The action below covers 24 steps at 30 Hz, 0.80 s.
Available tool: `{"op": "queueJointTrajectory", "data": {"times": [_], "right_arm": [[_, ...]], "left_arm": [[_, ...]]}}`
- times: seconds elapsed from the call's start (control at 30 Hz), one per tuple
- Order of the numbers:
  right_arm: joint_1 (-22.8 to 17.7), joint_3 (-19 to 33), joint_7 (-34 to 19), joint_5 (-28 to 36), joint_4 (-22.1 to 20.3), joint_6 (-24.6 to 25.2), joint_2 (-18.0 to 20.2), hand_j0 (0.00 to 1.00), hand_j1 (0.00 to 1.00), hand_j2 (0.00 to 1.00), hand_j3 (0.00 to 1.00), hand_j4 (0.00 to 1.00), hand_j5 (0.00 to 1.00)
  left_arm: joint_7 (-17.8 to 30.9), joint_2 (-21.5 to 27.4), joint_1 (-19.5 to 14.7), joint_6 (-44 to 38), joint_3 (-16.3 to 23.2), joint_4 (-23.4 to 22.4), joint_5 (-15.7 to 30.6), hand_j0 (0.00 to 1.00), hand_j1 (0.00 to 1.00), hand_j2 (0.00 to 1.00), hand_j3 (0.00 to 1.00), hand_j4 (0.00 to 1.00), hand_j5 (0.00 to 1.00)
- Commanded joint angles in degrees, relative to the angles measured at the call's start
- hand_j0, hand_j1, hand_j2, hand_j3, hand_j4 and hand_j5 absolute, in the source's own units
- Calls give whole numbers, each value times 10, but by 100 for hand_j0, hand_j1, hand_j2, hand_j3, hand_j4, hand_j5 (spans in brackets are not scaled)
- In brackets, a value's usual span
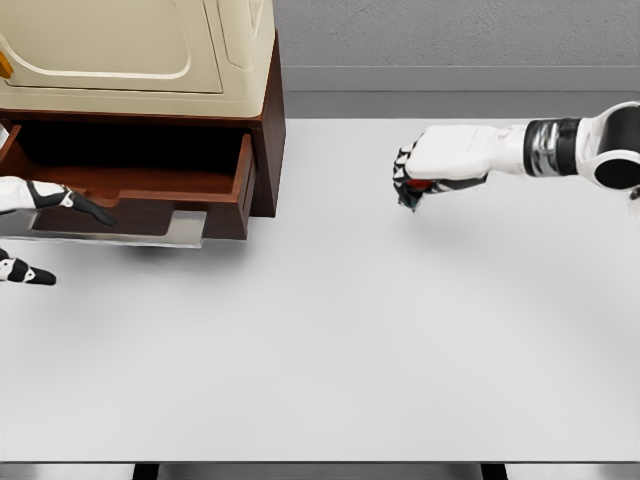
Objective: Open the cabinet drawer with left arm, and place a switch into the drawer with right arm
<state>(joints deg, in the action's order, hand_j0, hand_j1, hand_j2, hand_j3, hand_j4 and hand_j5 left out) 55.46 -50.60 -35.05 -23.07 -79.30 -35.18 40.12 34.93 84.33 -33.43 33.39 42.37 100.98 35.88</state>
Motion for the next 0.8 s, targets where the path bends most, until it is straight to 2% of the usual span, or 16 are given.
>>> {"op": "queueJointTrajectory", "data": {"times": [0.0, 0.13, 0.27, 0.33, 0.47, 0.77], "right_arm": [[1, 1, 0, 5, -23, 2, -5, 38, 38, 38, 38, 38, 38], [16, 1, 0, 7, -53, 2, -6, 38, 38, 38, 38, 38, 38], [41, -6, 0, 8, -55, 2, -29, 38, 38, 38, 38, 38, 38], [54, -11, 0, 8, -56, 2, -42, 38, 38, 38, 38, 38, 38], [82, -30, 0, 10, -55, 2, -65, 38, 38, 38, 38, 38, 38], [117, -42, 0, 26, -70, 2, -94, 39, 39, 39, 39, 39, 39]], "left_arm": [[1, 27, 0, 16, -1, 0, 35, 83, 83, 83, 83, 83, 83], [1, 56, -23, 16, -3, 0, 79, 84, 84, 84, 84, 84, 84], [1, 66, -49, 16, -10, 0, 101, 84, 84, 84, 84, 84, 84], [1, 62, -58, 16, -11, 0, 101, 84, 84, 84, 84, 84, 84], [1, 49, -65, -43, -11, 0, 100, 84, 84, 84, 84, 84, 84], [1, 45, -65, -45, -10, 0, 99, 84, 84, 84, 84, 84, 84]]}}
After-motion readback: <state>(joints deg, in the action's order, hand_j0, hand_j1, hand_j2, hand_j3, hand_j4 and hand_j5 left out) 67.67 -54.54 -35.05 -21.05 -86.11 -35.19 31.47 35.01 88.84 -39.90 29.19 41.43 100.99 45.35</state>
